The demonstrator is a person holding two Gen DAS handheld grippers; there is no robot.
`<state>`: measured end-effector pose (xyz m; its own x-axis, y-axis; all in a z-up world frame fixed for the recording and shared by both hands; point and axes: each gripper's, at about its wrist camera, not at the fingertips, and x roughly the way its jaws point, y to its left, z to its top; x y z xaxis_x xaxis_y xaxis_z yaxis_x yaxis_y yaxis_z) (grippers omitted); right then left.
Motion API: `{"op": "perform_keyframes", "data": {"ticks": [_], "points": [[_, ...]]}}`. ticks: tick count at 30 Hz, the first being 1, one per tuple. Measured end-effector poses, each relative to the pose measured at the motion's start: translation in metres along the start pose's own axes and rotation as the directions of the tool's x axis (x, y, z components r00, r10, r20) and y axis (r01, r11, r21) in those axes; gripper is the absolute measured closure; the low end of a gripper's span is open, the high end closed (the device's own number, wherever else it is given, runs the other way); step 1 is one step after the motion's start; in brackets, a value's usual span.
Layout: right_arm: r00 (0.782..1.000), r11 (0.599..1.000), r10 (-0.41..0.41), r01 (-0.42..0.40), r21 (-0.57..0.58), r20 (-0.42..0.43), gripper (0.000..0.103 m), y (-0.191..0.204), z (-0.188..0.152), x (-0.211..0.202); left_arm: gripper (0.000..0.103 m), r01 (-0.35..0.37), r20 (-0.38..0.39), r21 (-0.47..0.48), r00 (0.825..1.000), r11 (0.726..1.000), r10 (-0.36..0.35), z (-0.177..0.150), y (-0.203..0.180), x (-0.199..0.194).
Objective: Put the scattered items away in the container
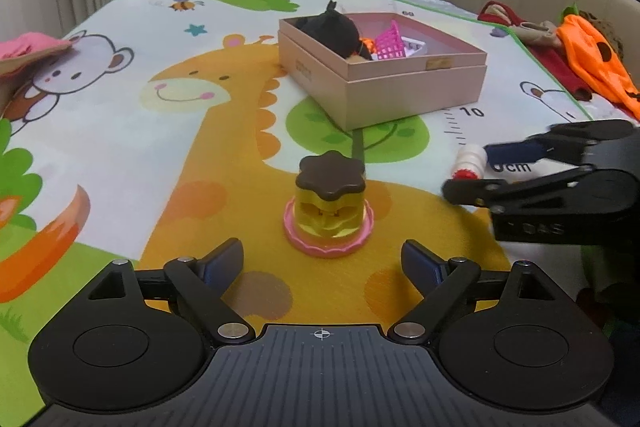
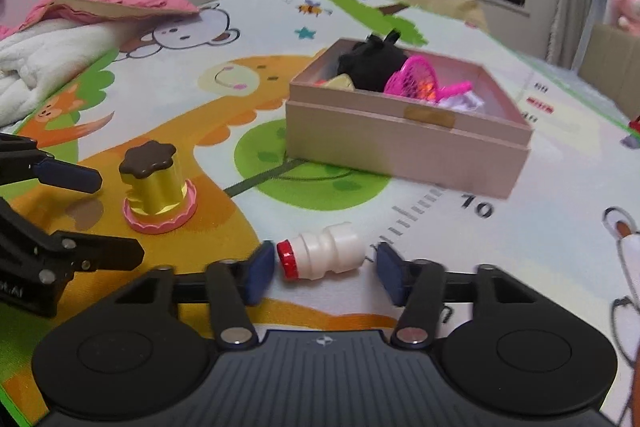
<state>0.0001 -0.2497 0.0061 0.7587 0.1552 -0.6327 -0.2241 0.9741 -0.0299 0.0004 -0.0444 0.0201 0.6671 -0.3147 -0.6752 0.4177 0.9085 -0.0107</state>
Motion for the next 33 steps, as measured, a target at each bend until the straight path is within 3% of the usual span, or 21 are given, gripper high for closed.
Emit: {"op": "perform_keyframes", "data": {"ticks": [7,17,33], "points": [[1.0,1.0,-0.006,0.006,0.005,0.006,0.057,0.0,-0.006,-0.015,0.015,-0.003,0.022,0.02,1.0,1.0,0.003,0.009,-0.004,0.013],[1.0,1.0,-0.024,0.024,0.013,0.005,0.057,-0.004,-0.013,-0.031,0.042,0.015,0.052,0.041,0.998,0.999,-0.017,0.01,-0.009,0.031],[0.997,0.998,-0.064,0.064,0.016,0.03,0.057,-0.018,-0.013,-0.044,0.042,0.088,0.048,0.088,0.995,0.992,-0.092,0.008,-0.039,-0.001]]}}
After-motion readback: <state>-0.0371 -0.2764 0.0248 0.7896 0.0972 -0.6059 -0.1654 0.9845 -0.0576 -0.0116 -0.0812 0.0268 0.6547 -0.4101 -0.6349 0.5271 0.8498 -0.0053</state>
